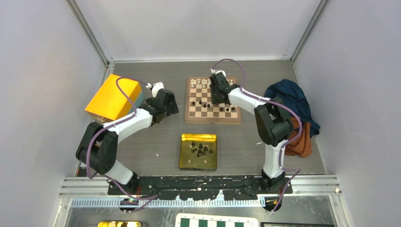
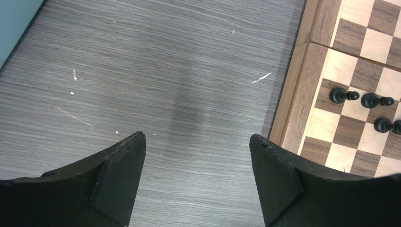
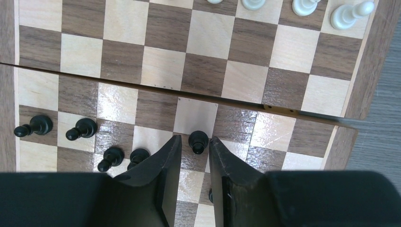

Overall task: Set up the chess pieces on the board
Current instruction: Pick up the chess piece from the chessboard.

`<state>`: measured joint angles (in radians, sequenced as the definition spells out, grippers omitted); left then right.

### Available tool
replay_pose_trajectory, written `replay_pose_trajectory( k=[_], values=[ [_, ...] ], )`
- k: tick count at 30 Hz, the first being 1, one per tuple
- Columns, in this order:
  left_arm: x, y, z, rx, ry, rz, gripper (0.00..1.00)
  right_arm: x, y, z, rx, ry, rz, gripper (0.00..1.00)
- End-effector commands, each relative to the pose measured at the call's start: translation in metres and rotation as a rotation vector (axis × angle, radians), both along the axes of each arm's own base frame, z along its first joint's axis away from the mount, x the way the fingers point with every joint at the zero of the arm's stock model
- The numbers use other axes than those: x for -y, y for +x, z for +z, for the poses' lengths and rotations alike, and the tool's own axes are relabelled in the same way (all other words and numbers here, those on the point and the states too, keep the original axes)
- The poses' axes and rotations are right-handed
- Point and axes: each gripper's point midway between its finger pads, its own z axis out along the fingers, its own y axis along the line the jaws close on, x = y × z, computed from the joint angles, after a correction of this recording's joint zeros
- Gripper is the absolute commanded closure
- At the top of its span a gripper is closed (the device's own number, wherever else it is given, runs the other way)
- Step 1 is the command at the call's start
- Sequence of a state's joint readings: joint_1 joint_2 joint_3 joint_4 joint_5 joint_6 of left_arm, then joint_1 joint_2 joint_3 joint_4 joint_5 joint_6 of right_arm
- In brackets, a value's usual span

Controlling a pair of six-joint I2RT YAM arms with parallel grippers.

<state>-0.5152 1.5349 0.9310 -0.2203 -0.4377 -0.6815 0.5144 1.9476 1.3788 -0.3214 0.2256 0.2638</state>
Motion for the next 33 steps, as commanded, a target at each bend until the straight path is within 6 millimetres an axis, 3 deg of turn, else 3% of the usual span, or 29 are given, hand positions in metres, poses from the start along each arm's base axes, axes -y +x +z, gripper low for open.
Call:
replay_pose_trajectory(
  k=[1, 11, 15, 24, 33],
  values=[
    [0.004, 0.017, 0.022, 0.080, -0.011, 0.015, 0.18, -0.008, 0.017, 0.017, 0.059, 0.023, 0.005, 0.67],
    [0.005, 0.018, 0.021, 0.078, -0.009, 0.014, 0.18, -0.005, 0.018, 0.018, 0.062, 0.022, 0.000, 0.82],
    [0.005, 0.018, 0.021, 0.077, -0.008, 0.014, 0.18, -0.003, 0.017, 0.020, 0.068, 0.019, 0.000, 0.93],
    [0.002, 0.014, 0.022, 0.078, -0.007, 0.018, 0.18, 0.002, 0.004, 0.034, 0.080, 0.027, -0.002, 0.95],
    [0.001, 0.012, 0.023, 0.075, -0.014, 0.020, 0.18, 0.002, -0.017, 0.032, 0.070, 0.026, 0.004, 0.95]
  ],
)
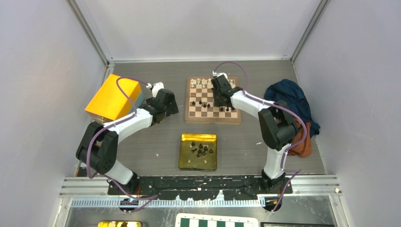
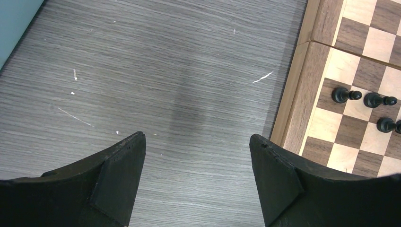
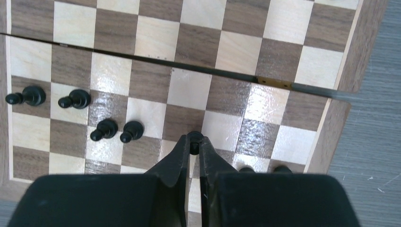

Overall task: Set up the chess pieces on the board
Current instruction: Pick up the chess piece from the chessboard, then place the chess piece on the chessboard.

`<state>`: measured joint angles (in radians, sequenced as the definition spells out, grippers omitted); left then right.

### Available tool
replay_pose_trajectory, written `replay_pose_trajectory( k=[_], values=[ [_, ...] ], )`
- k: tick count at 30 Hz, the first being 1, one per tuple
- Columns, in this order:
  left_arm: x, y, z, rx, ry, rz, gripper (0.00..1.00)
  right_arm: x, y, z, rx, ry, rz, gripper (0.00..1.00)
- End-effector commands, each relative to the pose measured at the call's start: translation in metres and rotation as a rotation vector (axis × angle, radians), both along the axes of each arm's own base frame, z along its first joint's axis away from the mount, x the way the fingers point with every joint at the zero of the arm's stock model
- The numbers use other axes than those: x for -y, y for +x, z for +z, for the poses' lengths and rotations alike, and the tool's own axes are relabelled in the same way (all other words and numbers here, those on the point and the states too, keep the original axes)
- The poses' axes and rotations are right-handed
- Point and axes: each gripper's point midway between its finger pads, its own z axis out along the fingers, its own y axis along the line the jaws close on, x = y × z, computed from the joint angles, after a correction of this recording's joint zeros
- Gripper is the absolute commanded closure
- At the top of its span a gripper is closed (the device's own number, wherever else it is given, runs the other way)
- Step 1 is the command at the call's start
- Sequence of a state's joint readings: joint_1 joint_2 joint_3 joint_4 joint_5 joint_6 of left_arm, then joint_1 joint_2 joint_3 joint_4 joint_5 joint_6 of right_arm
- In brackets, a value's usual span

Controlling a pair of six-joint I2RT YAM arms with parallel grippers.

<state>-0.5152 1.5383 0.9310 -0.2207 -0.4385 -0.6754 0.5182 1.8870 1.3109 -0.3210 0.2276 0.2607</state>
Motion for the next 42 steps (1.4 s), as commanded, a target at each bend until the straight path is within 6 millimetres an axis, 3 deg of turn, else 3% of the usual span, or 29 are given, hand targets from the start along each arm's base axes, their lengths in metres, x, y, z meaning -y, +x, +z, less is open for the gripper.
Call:
replay_pose_trajectory(
  k=[1, 9, 36, 42],
  values=[
    [0.002, 0.012, 0.025, 0.079, -0.021, 0.024, 0.18, -0.006, -0.004, 0.028, 0.072, 0.032, 0.004, 0.95],
    [0.002, 0.010, 0.025, 0.078, -0.029, 0.025, 0.18, -0.012, -0.015, 0.018, 0.056, 0.031, 0.019, 0.95],
    [0.002, 0.009, 0.024, 0.077, -0.032, 0.025, 0.18, -0.016, -0.024, 0.010, 0.043, 0.020, 0.026, 0.95],
    [0.003, 0.009, 0.023, 0.074, -0.032, 0.023, 0.18, -0.016, -0.025, 0.007, 0.039, 0.015, 0.029, 0.84]
  ],
)
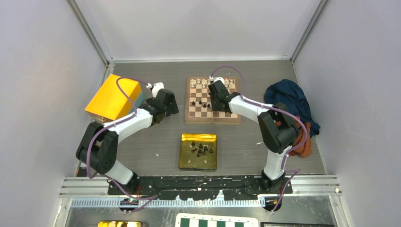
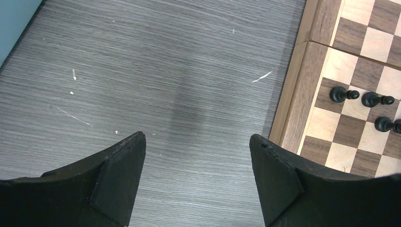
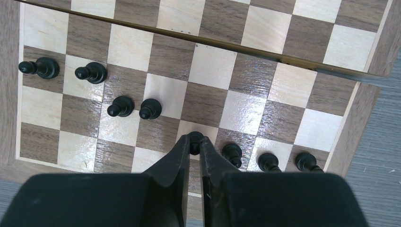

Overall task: Set up the chess pieces on the board
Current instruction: Place the chess piece on the chessboard.

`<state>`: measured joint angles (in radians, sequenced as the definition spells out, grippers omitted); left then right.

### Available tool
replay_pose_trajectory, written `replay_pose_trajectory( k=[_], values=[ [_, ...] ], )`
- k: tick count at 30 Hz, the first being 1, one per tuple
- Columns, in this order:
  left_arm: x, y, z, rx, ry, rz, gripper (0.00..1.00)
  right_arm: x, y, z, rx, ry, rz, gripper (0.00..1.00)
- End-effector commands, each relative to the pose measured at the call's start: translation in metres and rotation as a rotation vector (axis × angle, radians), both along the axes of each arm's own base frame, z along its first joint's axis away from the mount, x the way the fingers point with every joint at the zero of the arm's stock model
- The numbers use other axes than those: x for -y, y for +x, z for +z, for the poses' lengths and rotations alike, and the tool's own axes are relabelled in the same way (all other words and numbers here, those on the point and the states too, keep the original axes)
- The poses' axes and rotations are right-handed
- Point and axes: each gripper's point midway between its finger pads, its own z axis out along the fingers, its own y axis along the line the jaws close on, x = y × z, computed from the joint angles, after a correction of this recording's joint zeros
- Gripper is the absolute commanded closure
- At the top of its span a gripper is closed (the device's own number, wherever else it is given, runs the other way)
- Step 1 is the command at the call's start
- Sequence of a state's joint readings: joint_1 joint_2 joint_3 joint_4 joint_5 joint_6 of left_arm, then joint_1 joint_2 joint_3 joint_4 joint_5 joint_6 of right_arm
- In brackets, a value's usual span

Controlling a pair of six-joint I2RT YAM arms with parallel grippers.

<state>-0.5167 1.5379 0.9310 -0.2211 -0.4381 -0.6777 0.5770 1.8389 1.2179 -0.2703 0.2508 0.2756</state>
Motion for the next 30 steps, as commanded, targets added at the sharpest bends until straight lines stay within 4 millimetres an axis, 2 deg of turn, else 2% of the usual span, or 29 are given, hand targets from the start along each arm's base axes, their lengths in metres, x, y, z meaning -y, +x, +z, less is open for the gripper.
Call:
replay_pose_trajectory(
  k=[1, 4, 8, 22, 30],
  values=[
    [0.002, 0.009, 0.023, 0.073, -0.030, 0.023, 0.18, -0.003, -0.002, 0.012, 0.026, 0.018, -0.004, 0.80],
    [0.002, 0.009, 0.023, 0.073, -0.029, 0.023, 0.18, -0.003, -0.002, 0.013, 0.026, 0.017, -0.002, 0.72],
    [0.002, 0.009, 0.022, 0.071, -0.031, 0.024, 0.18, -0.003, -0.001, 0.015, 0.032, 0.016, -0.002, 0.68],
    [0.003, 0.010, 0.022, 0.072, -0.031, 0.024, 0.18, -0.008, 0.012, 0.043, 0.078, 0.014, 0.014, 0.66],
    [0.002, 0.010, 0.022, 0.071, -0.025, 0.022, 0.18, -0.017, 0.019, 0.049, 0.084, 0.019, 0.033, 0.65]
  ],
)
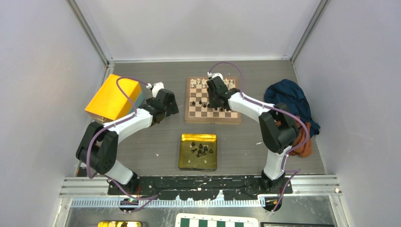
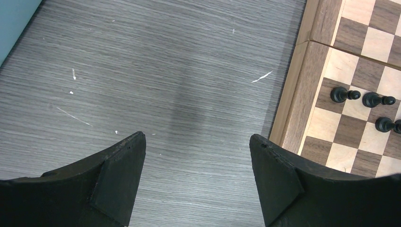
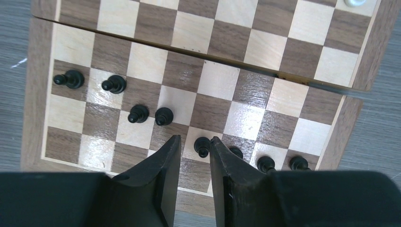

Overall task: Set up the chess pieces on the board
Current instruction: Place the chess piece on the chessboard, then pick up the chess piece from the chessboard.

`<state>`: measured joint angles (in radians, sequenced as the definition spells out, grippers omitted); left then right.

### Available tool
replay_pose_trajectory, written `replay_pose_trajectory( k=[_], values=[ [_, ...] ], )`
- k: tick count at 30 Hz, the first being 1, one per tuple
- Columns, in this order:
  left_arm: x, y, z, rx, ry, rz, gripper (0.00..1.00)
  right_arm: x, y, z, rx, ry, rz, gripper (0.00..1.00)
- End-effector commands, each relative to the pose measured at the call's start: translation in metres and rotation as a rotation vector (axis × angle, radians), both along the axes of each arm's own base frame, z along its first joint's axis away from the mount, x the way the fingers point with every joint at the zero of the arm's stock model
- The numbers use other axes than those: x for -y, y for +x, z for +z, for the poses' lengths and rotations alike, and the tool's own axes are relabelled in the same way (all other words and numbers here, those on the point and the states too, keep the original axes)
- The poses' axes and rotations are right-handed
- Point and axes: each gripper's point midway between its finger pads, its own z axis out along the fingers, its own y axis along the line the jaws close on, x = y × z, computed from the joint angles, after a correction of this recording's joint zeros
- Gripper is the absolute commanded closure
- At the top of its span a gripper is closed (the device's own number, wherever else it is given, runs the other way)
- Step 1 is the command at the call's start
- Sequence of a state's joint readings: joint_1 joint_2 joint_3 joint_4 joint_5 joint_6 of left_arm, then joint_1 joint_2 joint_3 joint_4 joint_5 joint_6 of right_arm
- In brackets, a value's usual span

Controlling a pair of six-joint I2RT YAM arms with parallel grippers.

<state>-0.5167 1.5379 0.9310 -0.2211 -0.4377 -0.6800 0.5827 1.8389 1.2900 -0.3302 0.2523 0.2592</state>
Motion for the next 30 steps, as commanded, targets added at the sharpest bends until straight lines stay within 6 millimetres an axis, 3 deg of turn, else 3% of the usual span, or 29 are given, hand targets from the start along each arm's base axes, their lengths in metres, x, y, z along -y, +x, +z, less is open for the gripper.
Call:
replay_pose_trajectory(
  k=[1, 30],
  values=[
    [0.002, 0.011, 0.022, 0.071, -0.022, 0.020, 0.18, -0.011, 0.014, 0.030, 0.068, 0.026, 0.018, 0.64],
    [0.003, 0.014, 0.026, 0.083, -0.018, 0.016, 0.18, -0.035, 0.024, 0.020, 0.039, 0.043, 0.060, 0.60]
  ],
)
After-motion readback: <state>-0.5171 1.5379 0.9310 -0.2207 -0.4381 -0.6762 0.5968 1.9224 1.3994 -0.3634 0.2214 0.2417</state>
